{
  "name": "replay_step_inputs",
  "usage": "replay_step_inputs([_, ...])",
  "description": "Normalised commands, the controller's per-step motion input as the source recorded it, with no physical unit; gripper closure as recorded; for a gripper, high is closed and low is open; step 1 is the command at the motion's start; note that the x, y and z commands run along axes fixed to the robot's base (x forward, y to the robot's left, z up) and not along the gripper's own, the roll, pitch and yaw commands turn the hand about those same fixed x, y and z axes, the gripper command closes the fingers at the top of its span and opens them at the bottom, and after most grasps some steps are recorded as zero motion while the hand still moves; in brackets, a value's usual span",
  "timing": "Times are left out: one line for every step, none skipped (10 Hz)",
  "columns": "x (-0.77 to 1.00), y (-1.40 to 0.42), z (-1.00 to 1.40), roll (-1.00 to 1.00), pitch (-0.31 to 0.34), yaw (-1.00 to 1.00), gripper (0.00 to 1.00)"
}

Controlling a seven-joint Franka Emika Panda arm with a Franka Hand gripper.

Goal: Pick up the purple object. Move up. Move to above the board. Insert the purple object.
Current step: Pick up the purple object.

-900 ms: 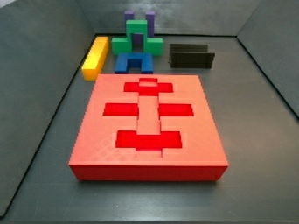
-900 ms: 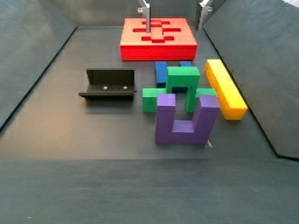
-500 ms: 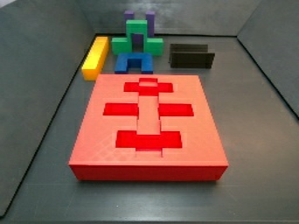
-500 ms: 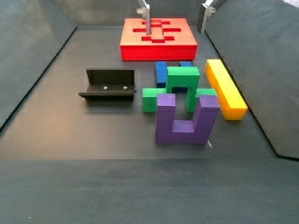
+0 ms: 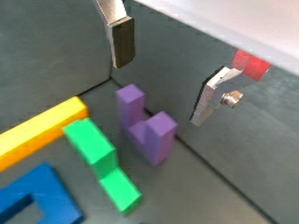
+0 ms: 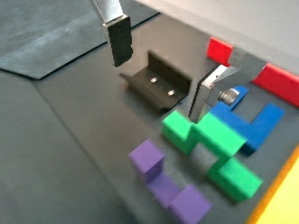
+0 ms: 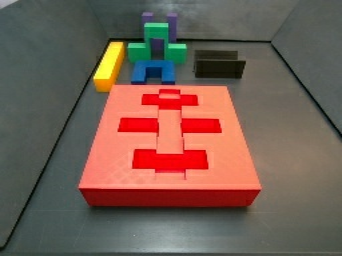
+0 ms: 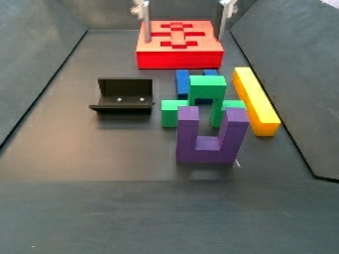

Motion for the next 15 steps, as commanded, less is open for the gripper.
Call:
replay_step_inputs([0.0,0.53,-0.68,-0.02,-0.066,-0.1,0.0])
replay_step_inputs([-0.14,0.38,-0.71,-0.1,0.0,-0.21,0.0])
replay_step_inputs([0.05,0.12,-0.43,-0.17,0.0,-0.37,0.0])
replay_step_inputs([0.03,0.04,-0.37,-0.15,0.0,-0.4,0.0])
replay_step_inputs([-0.11,0.0,-0.35,-0.16,0.01,-0.5,0.0])
replay_step_inputs([-0.03,0.0,-0.2,-0.24,0.0,-0.5,0.0])
replay_step_inputs([0.33,0.11,-0.02,-0.25,0.0,-0.39,0.0])
replay_step_inputs([0.47,0.3,0.0,-0.21,0.0,-0.19,0.0])
replay_step_inputs([0.29,0.46,-0.03,-0.27,-0.019,0.0,0.0])
replay_step_inputs([0.07,0.3,-0.33,-0.2,-0.029,0.3,0.0])
replay_step_inputs([0.05,0.12,-0.42,-0.15,0.0,0.33,0.0])
replay_step_inputs([0.0,0.0,-0.4,-0.15,0.0,0.3,0.0])
replay_step_inputs([0.0,-0.12,-0.26,-0.06,0.0,0.18,0.0])
replay_step_inputs([-0.07,-0.31,-0.04,0.01,0.0,0.03,0.0])
replay_step_inputs([-0.19,-0.29,0.0,0.06,0.0,0.0,0.0])
